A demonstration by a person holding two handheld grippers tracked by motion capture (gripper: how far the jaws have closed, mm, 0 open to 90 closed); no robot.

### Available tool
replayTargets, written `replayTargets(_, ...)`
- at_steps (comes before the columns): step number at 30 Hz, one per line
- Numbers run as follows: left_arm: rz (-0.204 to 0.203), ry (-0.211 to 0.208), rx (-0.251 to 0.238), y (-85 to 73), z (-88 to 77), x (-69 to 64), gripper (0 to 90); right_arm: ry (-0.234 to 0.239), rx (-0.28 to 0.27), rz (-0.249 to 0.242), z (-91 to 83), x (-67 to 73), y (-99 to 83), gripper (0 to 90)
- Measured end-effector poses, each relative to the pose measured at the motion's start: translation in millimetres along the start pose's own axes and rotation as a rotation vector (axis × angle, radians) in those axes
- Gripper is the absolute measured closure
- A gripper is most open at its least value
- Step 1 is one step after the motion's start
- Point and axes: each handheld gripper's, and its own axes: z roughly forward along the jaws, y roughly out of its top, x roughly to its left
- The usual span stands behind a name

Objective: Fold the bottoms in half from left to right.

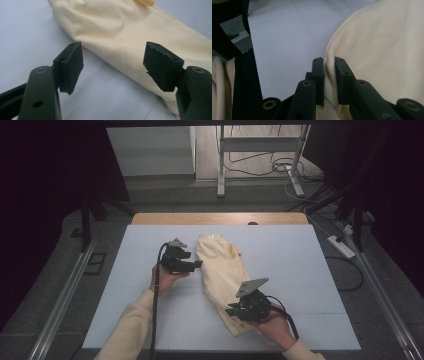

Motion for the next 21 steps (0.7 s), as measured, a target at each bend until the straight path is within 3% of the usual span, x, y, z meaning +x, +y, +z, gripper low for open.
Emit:
replayTargets(2, 0.003, 0.001, -0.001, 0.3, -0.4, -0.5, 31.4, 0.010, 0.010, 0.006, 6.3, 0.2, -2.7, 72.1)
replayTargets(4, 0.004, 0.001, -0.003, 0.4, -0.6, -0.5, 31.4, 0.009, 0.011, 0.003, 8.0, 0.4, -3.1, 58.9)
replayTargets(6, 0.002, 0.002, -0.003, 0.2, -0.7, -0.2, 31.4, -0.026, -0.018, -0.014, 4.4, 1.1, -1.5, 46.2)
replayTargets(8, 0.001, 0.004, -0.004, 0.2, -1.0, 0.0, 31.2, -0.054, -0.057, -0.009, -2.4, -1.2, -0.5, 41.2)
replayTargets(10, 0.001, 0.004, -0.006, 0.2, -1.2, -0.1, 31.2, -0.071, -0.086, 0.014, -9.4, -6.5, -1.0, 39.6)
replayTargets(14, 0.001, 0.004, -0.007, 0.4, -1.2, -0.3, 31.1, -0.113, -0.094, 0.057, -16.0, -20.4, -6.8, 37.9)
replayTargets(21, 0.008, 0.007, -0.002, 0.7, -1.5, -0.5, 30.7, -0.186, -0.058, 0.121, -18.2, -41.8, -20.0, 36.1)
